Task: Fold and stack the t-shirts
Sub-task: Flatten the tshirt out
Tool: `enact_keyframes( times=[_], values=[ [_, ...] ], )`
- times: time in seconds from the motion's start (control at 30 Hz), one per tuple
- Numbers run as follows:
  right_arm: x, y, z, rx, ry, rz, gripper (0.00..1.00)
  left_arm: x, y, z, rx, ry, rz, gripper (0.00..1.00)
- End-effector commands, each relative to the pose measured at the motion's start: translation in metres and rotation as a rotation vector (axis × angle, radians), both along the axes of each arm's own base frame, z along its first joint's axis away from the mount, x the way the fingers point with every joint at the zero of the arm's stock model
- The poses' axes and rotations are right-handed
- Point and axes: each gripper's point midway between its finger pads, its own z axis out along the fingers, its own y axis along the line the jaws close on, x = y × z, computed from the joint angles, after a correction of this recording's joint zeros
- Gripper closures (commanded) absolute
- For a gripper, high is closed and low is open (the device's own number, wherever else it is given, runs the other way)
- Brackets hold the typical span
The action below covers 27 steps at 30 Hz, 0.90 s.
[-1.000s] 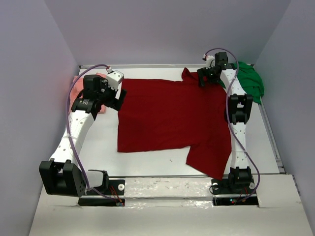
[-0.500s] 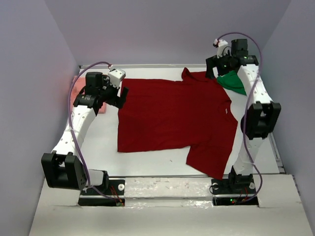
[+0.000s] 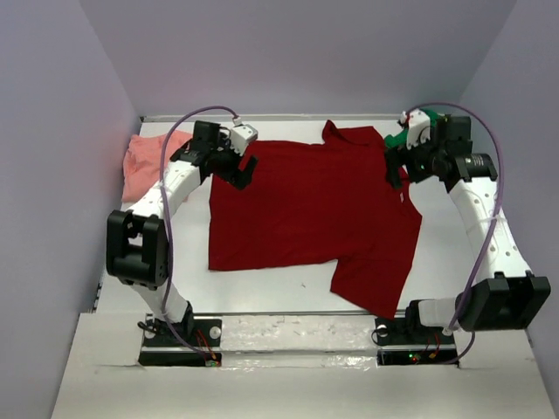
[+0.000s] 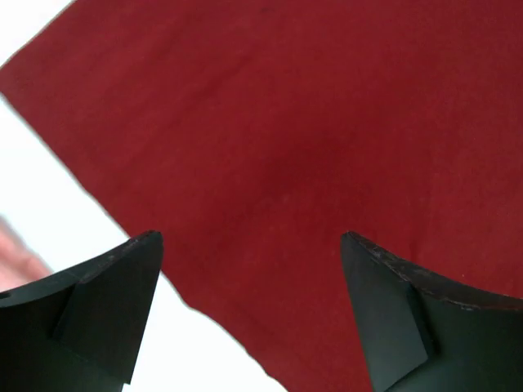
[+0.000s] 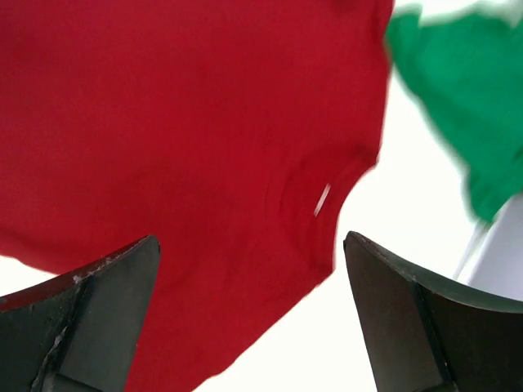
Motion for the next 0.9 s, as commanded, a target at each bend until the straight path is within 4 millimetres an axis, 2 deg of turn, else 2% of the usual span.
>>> enact_keyframes(
  times=[0.0,0.03,0.07,0.1,0.13,0.17,0.23,0.27,0.3,0.33,0.37,0.4,0.5,0.6,0.73,0.87],
  values=[
    [-0.038,-0.023,-0.036,-0.057,0.061,-0.124,0.0,0.03,-0.038,0.036,0.0,-0.135,-0.101,0.01],
    [-0.045,-0.026,-0.044,-0.055,0.076,-0.155,0.0,0.032,-0.053,0.025,0.003,-0.115,-0.138,0.01],
    [-0.05,-0.027,-0.05,-0.052,0.083,-0.167,0.0,0.038,-0.063,0.038,-0.009,-0.143,-0.155,0.01],
    [-0.063,-0.033,-0.06,-0.047,0.091,-0.19,0.0,0.041,-0.073,0.039,-0.014,-0.146,-0.175,0.01],
    [-0.068,-0.035,-0.063,-0.029,0.088,-0.198,0.0,0.041,-0.089,0.031,-0.014,-0.134,-0.21,0.01],
    [-0.076,-0.046,-0.068,-0.03,0.079,-0.233,0.0,0.046,-0.099,0.041,-0.022,-0.16,-0.224,0.01],
    [-0.083,-0.052,-0.072,-0.047,0.08,-0.257,0.0,0.048,-0.116,0.038,-0.018,-0.167,-0.257,0.01],
    [-0.086,-0.058,-0.073,-0.061,0.079,-0.278,0.0,0.048,-0.13,0.031,-0.011,-0.161,-0.281,0.01],
    [-0.088,-0.063,-0.075,-0.069,0.085,-0.295,0.0,0.051,-0.138,0.036,-0.015,-0.176,-0.295,0.01],
    [-0.09,-0.067,-0.075,-0.073,0.083,-0.314,0.0,0.053,-0.144,0.026,-0.007,-0.162,-0.31,0.01],
    [-0.091,-0.068,-0.074,-0.079,0.084,-0.318,0.0,0.055,-0.151,0.029,-0.009,-0.176,-0.326,0.01],
    [-0.091,-0.072,-0.073,-0.081,0.086,-0.334,0.0,0.05,-0.16,0.024,-0.003,-0.167,-0.351,0.01],
    [-0.09,-0.078,-0.063,-0.084,0.075,-0.357,0.0,0.046,-0.173,0.007,0.027,-0.143,-0.396,0.01],
    [-0.089,-0.087,-0.055,-0.095,0.06,-0.387,0.0,0.044,-0.177,-0.008,0.051,-0.126,-0.419,0.01],
    [-0.088,-0.084,-0.061,-0.07,0.076,-0.383,0.0,0.039,-0.181,-0.034,0.08,-0.084,-0.444,0.01],
    [-0.088,-0.084,-0.067,-0.057,0.086,-0.384,0.0,0.033,-0.187,-0.05,0.109,-0.067,-0.467,0.01]
  ],
)
